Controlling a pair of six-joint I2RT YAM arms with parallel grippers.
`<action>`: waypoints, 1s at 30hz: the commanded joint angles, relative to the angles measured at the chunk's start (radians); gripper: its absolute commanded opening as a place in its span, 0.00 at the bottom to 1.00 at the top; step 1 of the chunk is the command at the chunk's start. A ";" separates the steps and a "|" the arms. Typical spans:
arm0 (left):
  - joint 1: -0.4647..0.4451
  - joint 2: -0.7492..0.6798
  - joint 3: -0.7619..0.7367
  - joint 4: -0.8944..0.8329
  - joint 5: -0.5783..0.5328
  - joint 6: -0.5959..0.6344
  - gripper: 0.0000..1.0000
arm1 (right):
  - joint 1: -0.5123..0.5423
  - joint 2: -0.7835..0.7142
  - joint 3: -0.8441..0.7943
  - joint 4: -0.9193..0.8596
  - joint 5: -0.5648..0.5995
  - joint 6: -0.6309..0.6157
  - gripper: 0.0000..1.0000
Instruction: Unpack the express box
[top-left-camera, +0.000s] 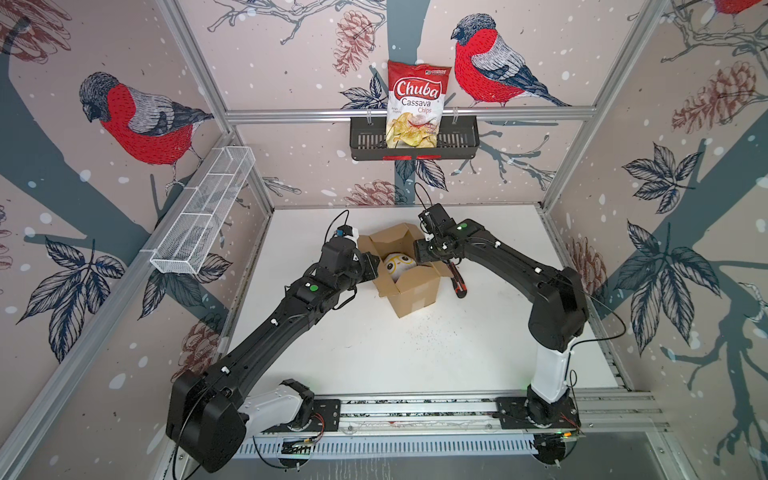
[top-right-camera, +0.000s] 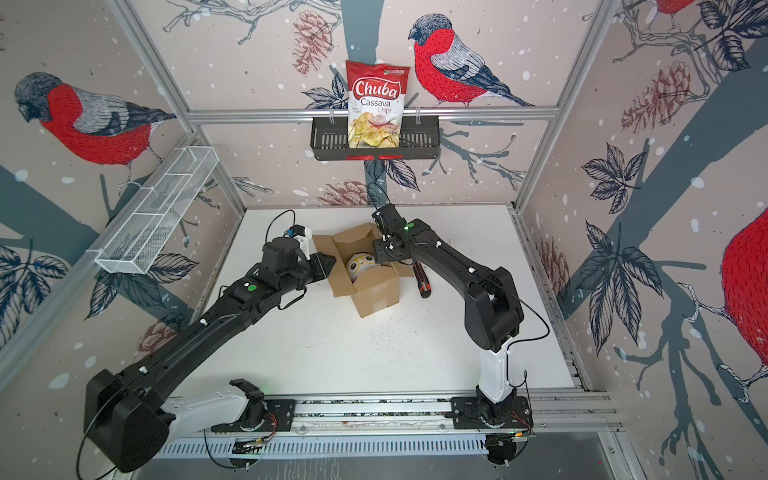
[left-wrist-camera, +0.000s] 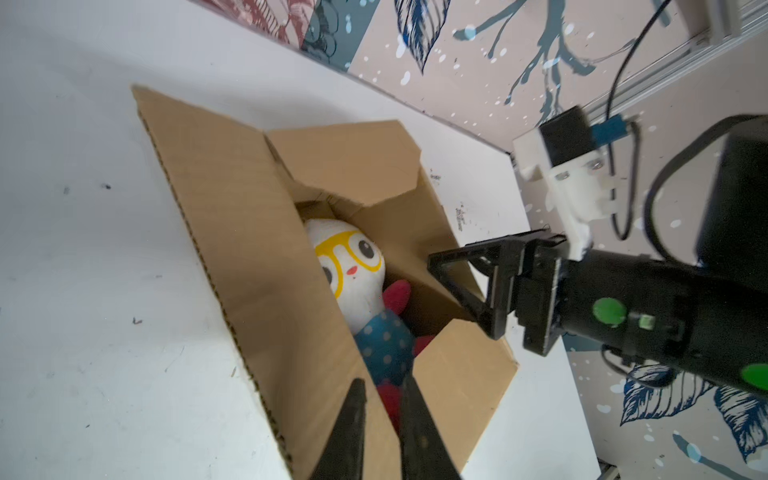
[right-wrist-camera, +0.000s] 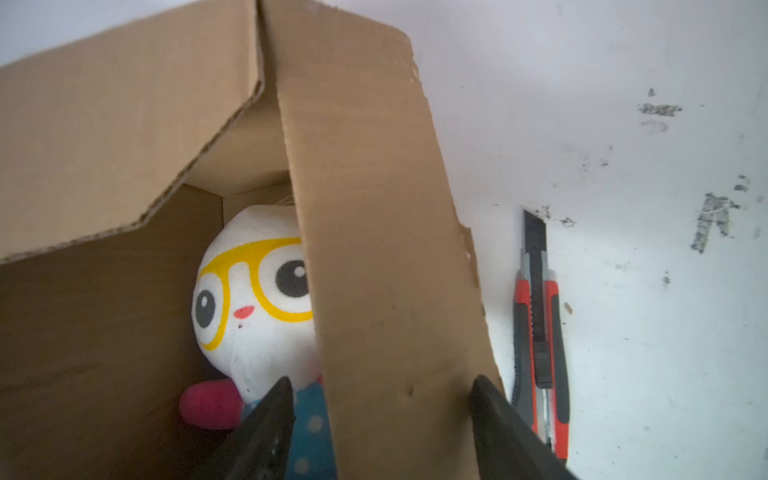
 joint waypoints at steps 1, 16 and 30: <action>-0.001 0.011 -0.028 0.041 -0.005 0.000 0.18 | -0.005 0.010 0.003 0.010 -0.029 0.001 0.64; -0.001 0.041 -0.131 0.140 -0.029 -0.021 0.16 | -0.010 0.038 0.008 0.016 -0.058 0.006 0.63; -0.001 0.090 -0.199 0.355 0.031 -0.084 0.15 | -0.012 0.070 0.033 0.011 -0.089 -0.017 0.36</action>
